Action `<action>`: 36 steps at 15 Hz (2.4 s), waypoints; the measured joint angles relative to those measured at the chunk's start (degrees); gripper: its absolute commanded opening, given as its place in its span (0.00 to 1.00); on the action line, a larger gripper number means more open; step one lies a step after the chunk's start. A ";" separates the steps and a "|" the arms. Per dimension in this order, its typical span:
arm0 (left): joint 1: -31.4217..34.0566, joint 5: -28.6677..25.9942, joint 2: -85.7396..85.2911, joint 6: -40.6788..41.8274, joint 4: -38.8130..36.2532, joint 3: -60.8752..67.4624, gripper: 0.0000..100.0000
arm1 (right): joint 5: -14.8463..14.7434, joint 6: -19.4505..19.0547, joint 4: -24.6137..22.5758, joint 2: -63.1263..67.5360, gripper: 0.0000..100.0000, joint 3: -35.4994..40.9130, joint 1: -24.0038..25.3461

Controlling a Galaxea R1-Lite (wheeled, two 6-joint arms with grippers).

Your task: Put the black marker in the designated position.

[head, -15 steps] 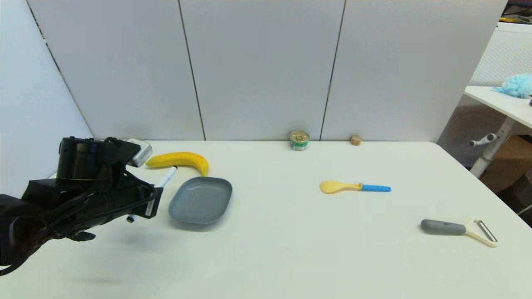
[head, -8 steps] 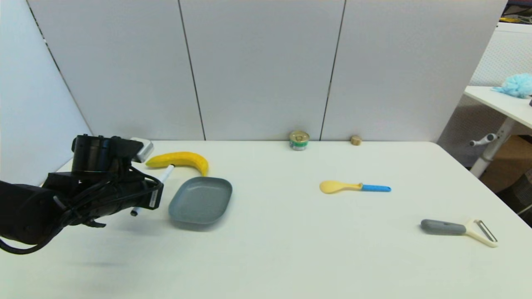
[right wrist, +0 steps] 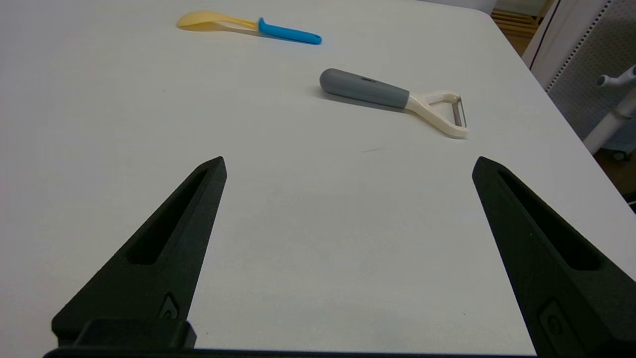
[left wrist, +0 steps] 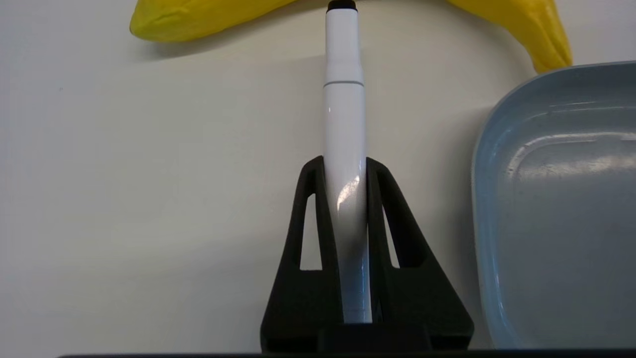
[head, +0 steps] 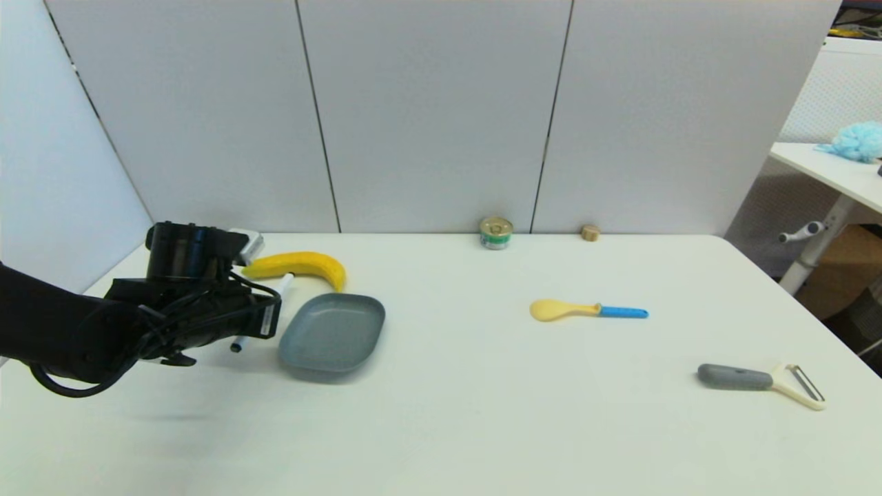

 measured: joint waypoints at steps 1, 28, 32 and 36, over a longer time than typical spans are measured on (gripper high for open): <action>0.04 0.01 0.43 -0.24 -0.30 -0.22 0.00 | 0.00 -0.02 0.00 0.00 1.00 0.00 0.00; 6.12 0.76 -13.98 3.75 4.52 -3.94 1.00 | 0.01 -0.02 0.02 0.00 1.00 0.00 0.02; 6.92 0.65 -28.73 3.95 15.06 -2.10 1.00 | 0.00 0.00 0.02 0.00 1.00 0.00 0.00; 6.92 0.23 -46.81 5.33 22.03 4.71 1.00 | 0.00 0.00 -0.01 0.00 1.00 0.00 0.00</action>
